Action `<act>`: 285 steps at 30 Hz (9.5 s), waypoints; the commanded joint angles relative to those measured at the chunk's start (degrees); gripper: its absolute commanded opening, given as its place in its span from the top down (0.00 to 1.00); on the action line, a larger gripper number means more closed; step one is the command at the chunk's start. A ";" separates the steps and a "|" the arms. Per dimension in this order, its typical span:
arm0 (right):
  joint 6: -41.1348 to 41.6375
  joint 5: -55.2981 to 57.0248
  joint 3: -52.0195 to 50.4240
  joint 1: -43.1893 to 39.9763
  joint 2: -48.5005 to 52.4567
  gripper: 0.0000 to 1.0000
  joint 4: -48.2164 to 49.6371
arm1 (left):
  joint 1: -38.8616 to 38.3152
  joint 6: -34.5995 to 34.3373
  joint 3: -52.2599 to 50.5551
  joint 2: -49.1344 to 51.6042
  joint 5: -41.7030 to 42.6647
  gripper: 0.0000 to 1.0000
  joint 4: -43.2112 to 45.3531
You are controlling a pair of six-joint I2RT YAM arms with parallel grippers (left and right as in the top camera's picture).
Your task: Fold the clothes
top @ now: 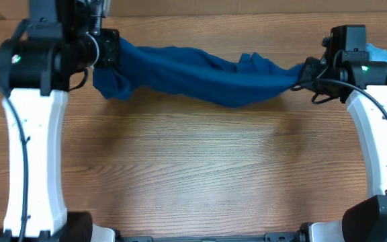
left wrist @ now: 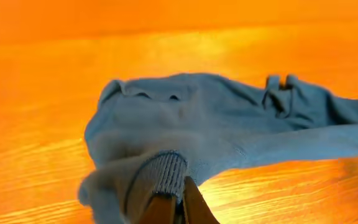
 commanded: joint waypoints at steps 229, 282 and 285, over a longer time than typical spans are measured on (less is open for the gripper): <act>-15.28 -1.27 11.30 4.87 30.56 0.05 12.50 | -1.14 2.82 30.32 6.34 0.52 0.43 -25.35; -6.36 -10.43 11.76 4.20 31.17 0.27 24.04 | -1.16 2.43 30.32 6.34 0.52 0.42 -23.87; -6.23 -11.78 11.85 3.76 30.91 0.26 16.76 | -1.14 2.43 30.32 6.34 0.52 0.42 -23.87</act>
